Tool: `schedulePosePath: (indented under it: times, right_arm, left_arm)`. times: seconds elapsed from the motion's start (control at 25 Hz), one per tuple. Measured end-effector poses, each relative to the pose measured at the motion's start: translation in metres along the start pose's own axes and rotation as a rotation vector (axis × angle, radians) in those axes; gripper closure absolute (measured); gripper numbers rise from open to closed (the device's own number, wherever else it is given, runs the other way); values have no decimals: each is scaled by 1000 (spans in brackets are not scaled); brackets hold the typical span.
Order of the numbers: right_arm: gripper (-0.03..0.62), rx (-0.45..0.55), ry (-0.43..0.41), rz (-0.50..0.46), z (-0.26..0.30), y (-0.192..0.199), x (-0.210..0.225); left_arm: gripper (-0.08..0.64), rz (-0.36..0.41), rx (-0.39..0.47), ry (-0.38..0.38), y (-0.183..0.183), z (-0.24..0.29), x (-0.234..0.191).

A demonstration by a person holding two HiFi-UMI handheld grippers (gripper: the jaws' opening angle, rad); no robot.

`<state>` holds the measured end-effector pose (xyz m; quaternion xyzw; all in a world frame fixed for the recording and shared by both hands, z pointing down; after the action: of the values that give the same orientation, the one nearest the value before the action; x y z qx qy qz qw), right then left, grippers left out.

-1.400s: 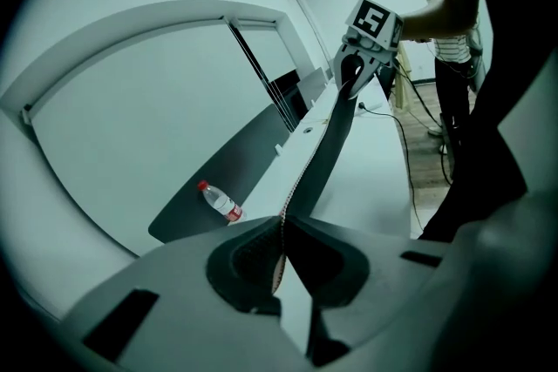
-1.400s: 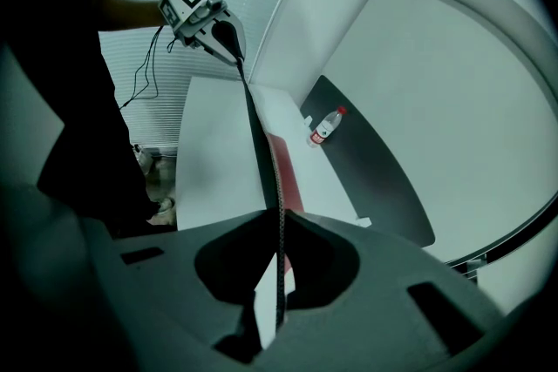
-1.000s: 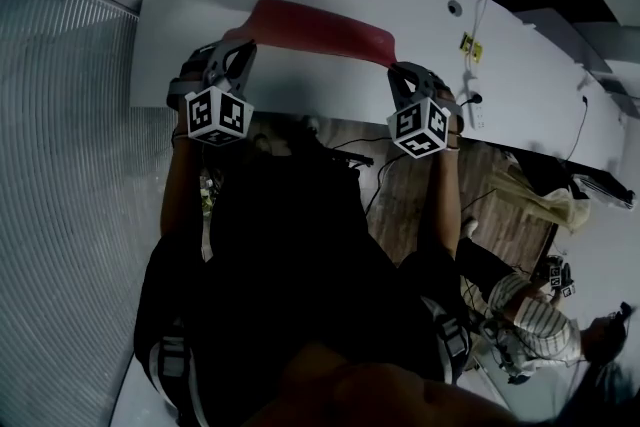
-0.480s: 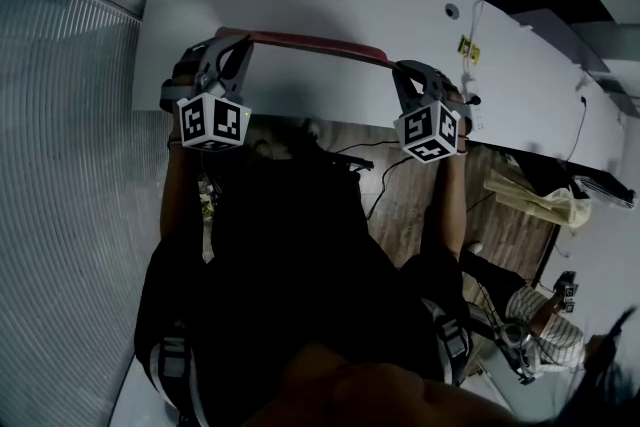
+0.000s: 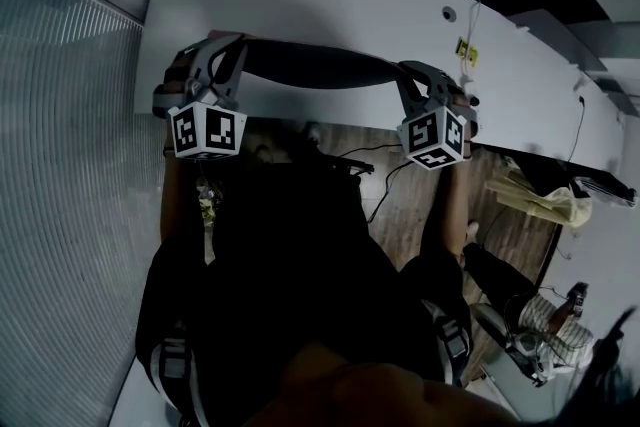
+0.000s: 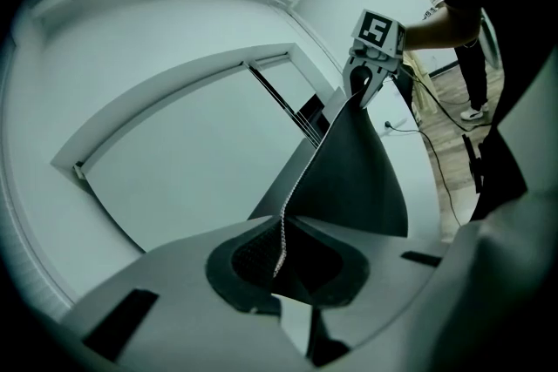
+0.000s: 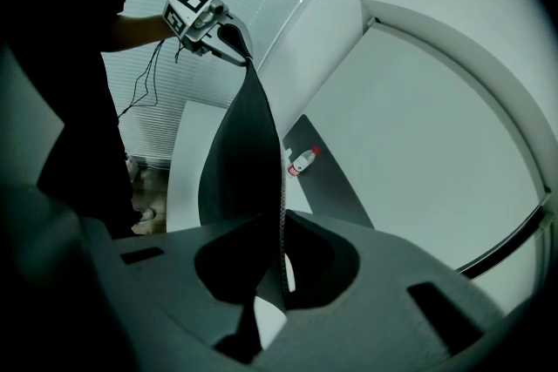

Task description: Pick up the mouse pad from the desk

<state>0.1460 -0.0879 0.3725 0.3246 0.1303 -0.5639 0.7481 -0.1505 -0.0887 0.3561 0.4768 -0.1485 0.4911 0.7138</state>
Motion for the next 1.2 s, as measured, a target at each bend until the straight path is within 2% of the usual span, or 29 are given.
schedulePosePath:
  times: [1.0,1.2]
  right_arm:
    - [578,112,212,9,-90,-30,13]
    - [578,120,231,8,-98,-31,8]
  left_arm:
    - [546,31,131,-244,-37,-84,-37]
    - [546,37,136,-260,-38,-94,-34]
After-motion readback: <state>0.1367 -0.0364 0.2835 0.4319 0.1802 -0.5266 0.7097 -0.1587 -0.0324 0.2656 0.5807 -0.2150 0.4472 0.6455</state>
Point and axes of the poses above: the fingertips, and each gripper's own axes: z forward along the fingers, x to its right, y out of its underside, the point moved 6 cm from there along -z, backward along the fingers, and after that the axes turned 10 degrees about -x, right-handed, at the moved point
